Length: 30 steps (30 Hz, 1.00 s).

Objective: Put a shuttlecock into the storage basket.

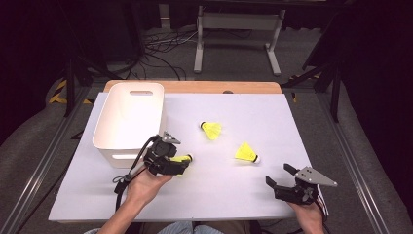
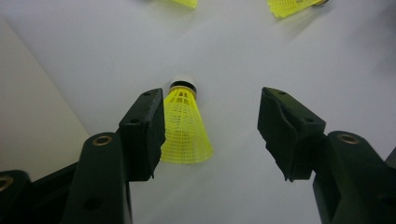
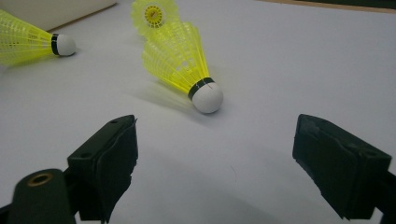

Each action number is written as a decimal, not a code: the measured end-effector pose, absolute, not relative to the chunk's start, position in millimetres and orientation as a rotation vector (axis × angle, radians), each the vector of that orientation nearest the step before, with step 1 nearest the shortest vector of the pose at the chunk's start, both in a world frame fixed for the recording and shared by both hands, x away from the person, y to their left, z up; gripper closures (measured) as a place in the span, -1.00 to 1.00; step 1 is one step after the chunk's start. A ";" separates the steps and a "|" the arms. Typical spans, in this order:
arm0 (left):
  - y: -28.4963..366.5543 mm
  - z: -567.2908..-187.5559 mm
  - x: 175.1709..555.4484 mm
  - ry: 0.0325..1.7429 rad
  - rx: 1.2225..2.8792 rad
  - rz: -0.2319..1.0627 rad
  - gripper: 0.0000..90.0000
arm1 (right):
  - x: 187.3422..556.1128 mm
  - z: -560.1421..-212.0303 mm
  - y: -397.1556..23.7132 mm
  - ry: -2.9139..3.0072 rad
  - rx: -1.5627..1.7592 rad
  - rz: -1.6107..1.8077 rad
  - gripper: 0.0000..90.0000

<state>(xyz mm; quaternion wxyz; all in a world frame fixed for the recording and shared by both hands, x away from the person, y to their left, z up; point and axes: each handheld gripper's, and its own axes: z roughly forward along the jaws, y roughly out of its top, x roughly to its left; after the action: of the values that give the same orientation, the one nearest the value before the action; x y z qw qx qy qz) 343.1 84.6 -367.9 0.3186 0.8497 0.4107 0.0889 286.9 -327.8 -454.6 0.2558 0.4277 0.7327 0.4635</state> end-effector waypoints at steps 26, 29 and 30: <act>91.9 -392.3 327.9 1.147 2.258 0.223 -0.08 | 286.5 -454.3 -327.5 1.987 1.159 1.261 -0.68; 92.9 -395.5 327.5 1.155 2.261 0.215 -0.08 | 286.8 -454.5 -327.7 1.988 1.159 1.260 -0.68; 93.0 -397.1 327.7 1.159 2.261 0.210 -0.08 | 286.8 -454.5 -327.7 1.988 1.159 1.260 -0.68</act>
<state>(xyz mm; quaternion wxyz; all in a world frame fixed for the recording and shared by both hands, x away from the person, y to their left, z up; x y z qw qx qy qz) 327.7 93.0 -397.1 0.2917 0.8484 0.4347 0.0789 286.8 -327.7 -454.5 0.2564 0.4271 0.7324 0.4641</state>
